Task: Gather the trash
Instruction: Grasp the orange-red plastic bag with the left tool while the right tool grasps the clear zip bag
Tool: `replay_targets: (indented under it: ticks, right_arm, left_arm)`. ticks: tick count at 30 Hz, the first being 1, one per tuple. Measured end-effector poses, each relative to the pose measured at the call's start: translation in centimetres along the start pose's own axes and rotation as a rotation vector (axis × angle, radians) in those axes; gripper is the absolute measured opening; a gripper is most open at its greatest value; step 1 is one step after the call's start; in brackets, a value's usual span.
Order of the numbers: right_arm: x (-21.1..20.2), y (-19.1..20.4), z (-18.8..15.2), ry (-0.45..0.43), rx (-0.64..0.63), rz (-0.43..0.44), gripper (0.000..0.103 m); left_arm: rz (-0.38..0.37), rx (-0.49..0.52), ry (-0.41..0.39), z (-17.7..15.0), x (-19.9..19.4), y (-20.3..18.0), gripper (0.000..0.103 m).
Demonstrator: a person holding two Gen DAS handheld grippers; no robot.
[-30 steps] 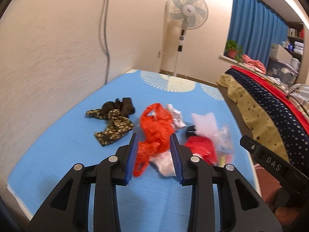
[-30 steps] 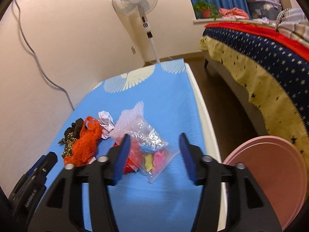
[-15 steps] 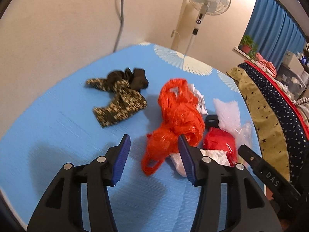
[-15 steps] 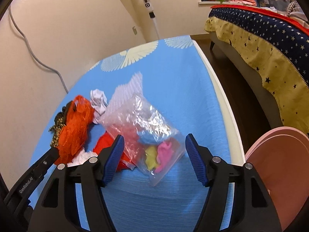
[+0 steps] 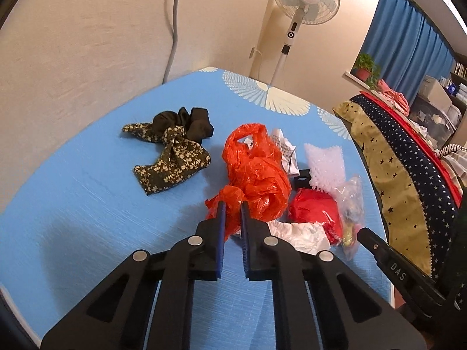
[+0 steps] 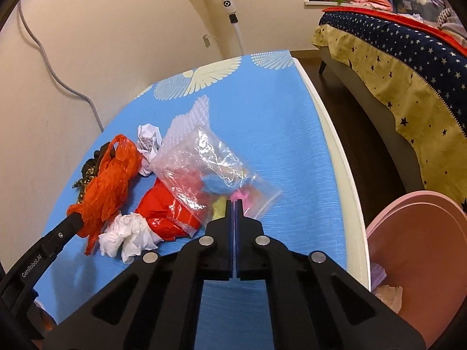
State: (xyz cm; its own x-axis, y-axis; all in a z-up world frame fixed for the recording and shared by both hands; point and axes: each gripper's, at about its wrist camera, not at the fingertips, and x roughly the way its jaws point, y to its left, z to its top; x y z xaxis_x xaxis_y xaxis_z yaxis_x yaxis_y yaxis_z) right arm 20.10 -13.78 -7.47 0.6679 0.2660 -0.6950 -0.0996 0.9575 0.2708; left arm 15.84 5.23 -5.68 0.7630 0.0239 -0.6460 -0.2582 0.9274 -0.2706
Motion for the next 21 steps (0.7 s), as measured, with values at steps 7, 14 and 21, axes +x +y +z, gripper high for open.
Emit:
replay_targets:
  ticks: [7,14,21]
  right_arm:
    - [-1.1,0.0,-0.1,-0.025,0.007,0.009,0.008]
    - [-0.4,-0.3,0.1,-0.018,0.018,-0.022,0.057]
    - [1.7,-0.5,0.3,0.038,0.017,-0.016,0.059]
  left_arm:
    - [-0.009,0.001,-0.035,0.2,-1.9,0.0,0.008]
    - [-0.009,0.005,-0.051,0.5,-2.6,0.2,0.008]
    - [-0.008,0.002,-0.044,0.4,-2.4,0.2,0.007]
